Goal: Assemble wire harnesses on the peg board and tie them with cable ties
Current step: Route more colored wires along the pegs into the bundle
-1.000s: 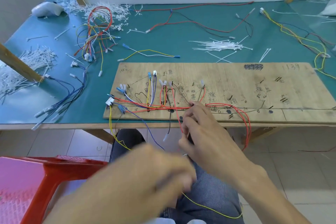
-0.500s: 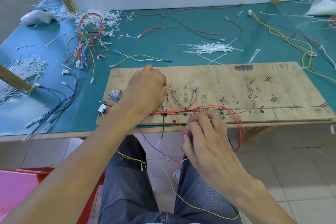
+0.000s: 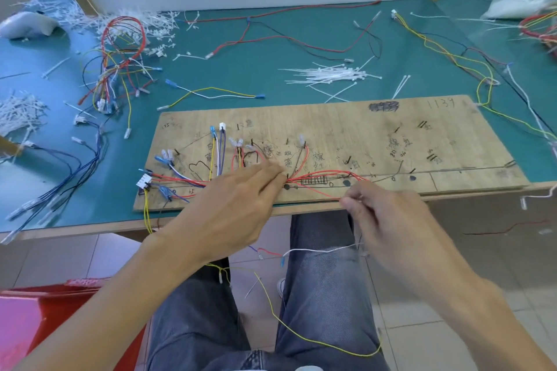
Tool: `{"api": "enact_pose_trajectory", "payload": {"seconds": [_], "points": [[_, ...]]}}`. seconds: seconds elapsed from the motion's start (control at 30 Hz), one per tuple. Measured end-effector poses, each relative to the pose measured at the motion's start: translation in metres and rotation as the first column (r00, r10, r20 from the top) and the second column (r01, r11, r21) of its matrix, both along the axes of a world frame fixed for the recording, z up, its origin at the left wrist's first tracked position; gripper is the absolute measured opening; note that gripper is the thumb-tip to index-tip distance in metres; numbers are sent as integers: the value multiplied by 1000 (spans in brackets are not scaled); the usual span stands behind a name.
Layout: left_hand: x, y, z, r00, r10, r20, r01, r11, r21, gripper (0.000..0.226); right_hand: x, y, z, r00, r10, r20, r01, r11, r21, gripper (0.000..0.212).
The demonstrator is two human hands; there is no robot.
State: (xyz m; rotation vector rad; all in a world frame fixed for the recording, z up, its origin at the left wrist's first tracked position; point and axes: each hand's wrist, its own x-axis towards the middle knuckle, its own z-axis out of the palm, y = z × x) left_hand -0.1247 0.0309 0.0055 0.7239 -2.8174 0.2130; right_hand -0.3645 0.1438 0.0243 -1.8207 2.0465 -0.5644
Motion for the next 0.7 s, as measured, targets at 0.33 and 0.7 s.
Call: {"api": "enact_pose_trajectory", "payload": {"seconds": [0.33,0.7], "points": [[-4,6,-7,998,53,-14,-53,998,25,47,-34,-48,-6,990,-106,-90,97,991,-94,19],[-41,8,4,953,239,186,-251,967,43,31,-23,-15,-10,929,-43,-368,44,999,-6,19]]}}
